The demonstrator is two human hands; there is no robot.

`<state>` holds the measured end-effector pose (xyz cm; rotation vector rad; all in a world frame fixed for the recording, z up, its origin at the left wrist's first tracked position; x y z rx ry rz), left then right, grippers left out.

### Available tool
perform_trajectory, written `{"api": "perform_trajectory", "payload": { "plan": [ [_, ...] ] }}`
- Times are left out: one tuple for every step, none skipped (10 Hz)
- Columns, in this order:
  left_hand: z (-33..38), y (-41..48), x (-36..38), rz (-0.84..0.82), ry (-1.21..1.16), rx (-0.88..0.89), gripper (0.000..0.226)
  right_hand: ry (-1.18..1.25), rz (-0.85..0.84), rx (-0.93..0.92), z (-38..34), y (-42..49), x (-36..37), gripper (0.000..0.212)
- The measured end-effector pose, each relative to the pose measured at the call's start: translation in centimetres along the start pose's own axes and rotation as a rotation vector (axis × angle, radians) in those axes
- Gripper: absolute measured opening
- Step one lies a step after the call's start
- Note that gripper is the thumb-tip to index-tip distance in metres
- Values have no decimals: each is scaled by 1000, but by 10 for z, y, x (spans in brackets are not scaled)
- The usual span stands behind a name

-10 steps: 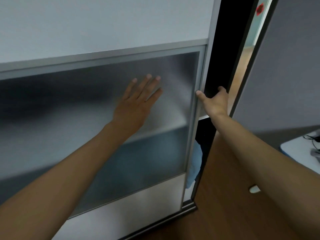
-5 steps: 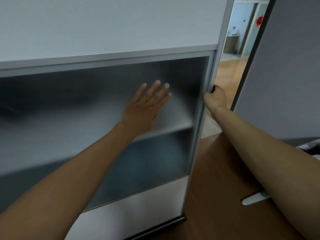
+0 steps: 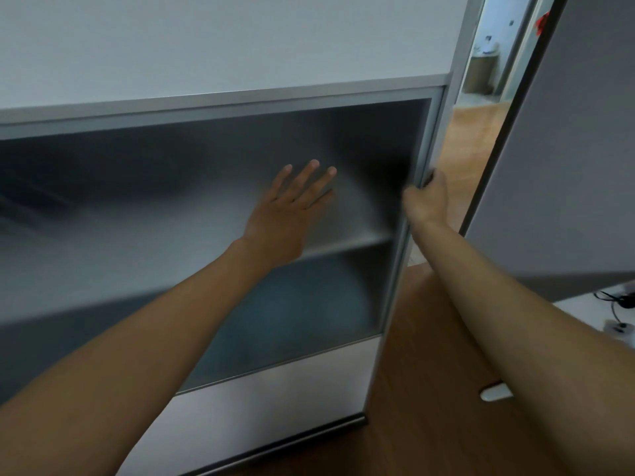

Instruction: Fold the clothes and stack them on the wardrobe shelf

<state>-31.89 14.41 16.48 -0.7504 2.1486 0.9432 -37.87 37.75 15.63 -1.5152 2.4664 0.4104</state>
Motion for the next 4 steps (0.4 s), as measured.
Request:
{"api": "perform_trajectory", "payload": {
  "plan": [
    [-1,-11,-9,-14,-112,-17,74,37,-11,-95,-15,-41,14,60],
    [-12,-36,-23,15,-318,-70,68,68,-101,-327,-42,-91,39,54],
    [-39,-72,-40,74,-533,-154,62,181,-219,-447,-63,-124,66,45],
    [-74,-125,-55,93,-600,-260,58,142,-243,-483,-59,-142,76,43]
  ]
}}
Point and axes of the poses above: each hand's wrist, its own y-axis towards the middle knuckle, its own x-axis out of the palm, z = x × y, the point moved 6 cm from there along y, towards the middle knuckle, and after that the axes turned 7 degrees about -y, right-handed, at the moved point
